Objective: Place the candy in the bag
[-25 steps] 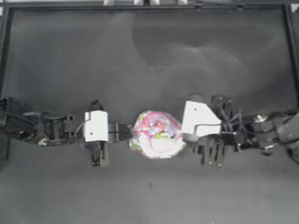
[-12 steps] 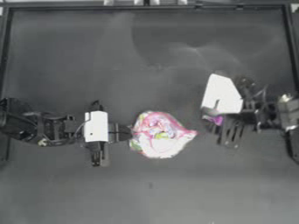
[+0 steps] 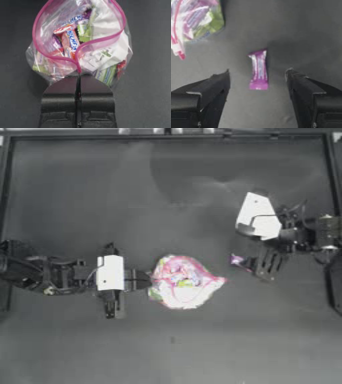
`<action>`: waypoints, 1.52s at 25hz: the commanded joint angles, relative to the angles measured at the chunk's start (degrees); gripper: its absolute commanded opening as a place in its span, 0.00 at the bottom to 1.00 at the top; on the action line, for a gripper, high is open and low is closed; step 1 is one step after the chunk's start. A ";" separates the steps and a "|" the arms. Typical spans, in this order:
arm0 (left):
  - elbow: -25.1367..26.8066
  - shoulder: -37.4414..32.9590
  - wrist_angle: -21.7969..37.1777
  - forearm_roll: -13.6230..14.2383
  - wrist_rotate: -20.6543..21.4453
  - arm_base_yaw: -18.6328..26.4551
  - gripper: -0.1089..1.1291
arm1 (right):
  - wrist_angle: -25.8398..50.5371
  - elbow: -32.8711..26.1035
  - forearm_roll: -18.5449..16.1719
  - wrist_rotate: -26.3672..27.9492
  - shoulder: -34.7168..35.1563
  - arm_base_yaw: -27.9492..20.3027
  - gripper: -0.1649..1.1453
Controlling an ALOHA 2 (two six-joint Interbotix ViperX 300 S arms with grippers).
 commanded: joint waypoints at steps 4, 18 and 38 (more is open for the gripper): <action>-1.05 -3.43 -0.26 0.18 0.09 -0.18 0.14 | -0.44 -0.97 -0.09 -1.32 3.78 -0.35 0.85; -1.05 -3.43 -0.18 0.18 0.09 -0.18 0.14 | -4.57 -1.23 1.05 -1.23 9.58 -0.26 0.87; -1.05 -3.43 0.09 0.18 0.09 -0.18 0.14 | -5.80 -0.97 0.70 -0.88 13.18 0.09 0.79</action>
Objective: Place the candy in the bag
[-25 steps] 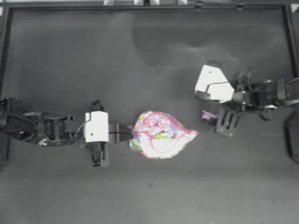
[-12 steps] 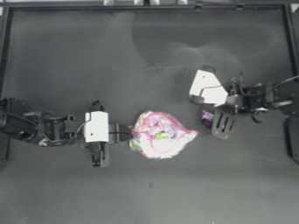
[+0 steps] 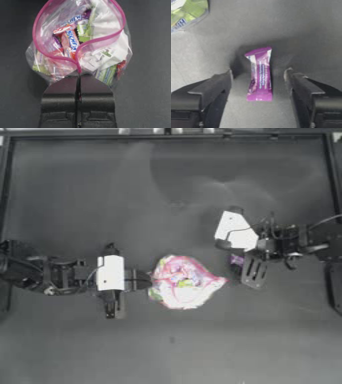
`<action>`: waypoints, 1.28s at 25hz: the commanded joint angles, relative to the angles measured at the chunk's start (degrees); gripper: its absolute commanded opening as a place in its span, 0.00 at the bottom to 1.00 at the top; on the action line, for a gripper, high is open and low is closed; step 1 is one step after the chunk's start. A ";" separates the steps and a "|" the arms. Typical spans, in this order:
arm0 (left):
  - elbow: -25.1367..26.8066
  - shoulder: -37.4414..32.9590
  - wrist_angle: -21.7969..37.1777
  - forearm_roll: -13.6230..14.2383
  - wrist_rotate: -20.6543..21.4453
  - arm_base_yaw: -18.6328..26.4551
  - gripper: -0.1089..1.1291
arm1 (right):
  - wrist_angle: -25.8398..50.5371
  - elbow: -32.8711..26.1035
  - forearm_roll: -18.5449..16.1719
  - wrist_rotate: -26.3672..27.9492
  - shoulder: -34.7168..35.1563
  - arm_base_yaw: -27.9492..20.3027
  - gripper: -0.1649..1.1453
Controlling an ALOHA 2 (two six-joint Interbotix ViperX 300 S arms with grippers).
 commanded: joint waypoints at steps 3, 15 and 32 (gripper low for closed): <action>-0.97 -3.43 -0.09 0.18 0.00 -0.18 0.14 | -0.26 -0.70 -0.09 0.26 -0.79 0.09 0.70; -0.97 -3.43 -0.09 0.18 0.00 -0.09 0.14 | -0.18 -0.53 -0.18 0.62 0.53 0.09 0.45; -1.23 -3.43 -0.09 0.18 0.00 -0.09 0.14 | 9.32 -2.81 -2.37 0.70 -12.04 0.26 0.44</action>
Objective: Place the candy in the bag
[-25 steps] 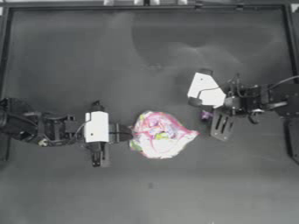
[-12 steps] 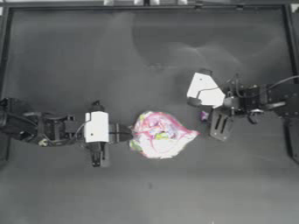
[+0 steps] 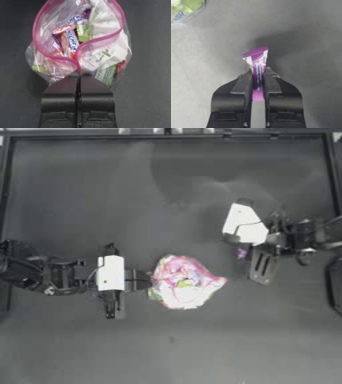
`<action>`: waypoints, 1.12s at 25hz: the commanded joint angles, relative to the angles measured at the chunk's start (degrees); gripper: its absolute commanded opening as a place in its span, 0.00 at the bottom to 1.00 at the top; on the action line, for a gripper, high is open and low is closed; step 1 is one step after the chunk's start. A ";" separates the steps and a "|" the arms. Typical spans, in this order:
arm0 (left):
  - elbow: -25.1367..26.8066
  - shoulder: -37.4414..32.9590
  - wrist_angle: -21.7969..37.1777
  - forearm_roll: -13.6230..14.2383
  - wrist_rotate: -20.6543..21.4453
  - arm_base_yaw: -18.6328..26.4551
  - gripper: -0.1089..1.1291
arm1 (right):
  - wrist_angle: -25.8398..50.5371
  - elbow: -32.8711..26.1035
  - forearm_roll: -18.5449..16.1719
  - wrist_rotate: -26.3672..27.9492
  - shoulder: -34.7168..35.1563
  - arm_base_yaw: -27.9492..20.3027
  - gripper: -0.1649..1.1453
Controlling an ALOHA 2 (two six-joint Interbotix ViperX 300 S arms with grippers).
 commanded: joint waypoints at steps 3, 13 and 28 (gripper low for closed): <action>-0.97 -3.43 -0.18 0.18 0.00 -0.18 0.14 | 4.83 -4.48 -1.76 0.18 -6.77 1.05 0.44; -1.23 -3.43 -0.18 0.18 0.00 -0.09 0.14 | 6.59 -13.36 -4.92 0.53 -8.17 7.38 0.44; -1.41 -3.43 -0.18 0.18 0.00 -0.18 0.14 | -0.44 -20.39 -4.04 0.35 2.99 13.54 0.44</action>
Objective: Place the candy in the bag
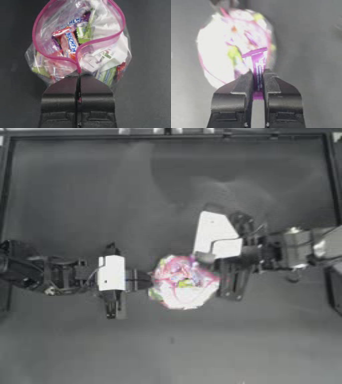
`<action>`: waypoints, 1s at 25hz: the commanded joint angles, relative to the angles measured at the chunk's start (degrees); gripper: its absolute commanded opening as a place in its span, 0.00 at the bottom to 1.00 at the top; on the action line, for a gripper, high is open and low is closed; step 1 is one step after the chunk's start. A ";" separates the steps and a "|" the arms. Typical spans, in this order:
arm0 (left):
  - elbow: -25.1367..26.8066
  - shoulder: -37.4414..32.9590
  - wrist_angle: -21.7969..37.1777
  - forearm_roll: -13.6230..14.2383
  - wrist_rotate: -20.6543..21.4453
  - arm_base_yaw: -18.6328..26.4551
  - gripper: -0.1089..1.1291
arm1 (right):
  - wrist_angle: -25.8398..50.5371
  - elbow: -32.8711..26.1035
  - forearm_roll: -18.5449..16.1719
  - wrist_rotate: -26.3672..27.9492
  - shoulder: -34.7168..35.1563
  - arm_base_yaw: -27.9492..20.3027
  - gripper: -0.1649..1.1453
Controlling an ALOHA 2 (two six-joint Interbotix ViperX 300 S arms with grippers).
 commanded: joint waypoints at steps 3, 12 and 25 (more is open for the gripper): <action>-1.23 -3.43 -0.26 0.18 0.09 -0.18 0.14 | -2.55 -2.37 0.79 0.09 1.76 0.97 0.44; -1.23 -3.34 -0.26 0.18 0.09 -0.18 0.14 | -5.63 -2.55 2.46 0.00 5.19 1.41 0.44; -1.23 -3.43 -0.26 0.18 0.09 -0.18 0.14 | -6.77 -2.72 1.67 0.09 9.23 1.14 0.44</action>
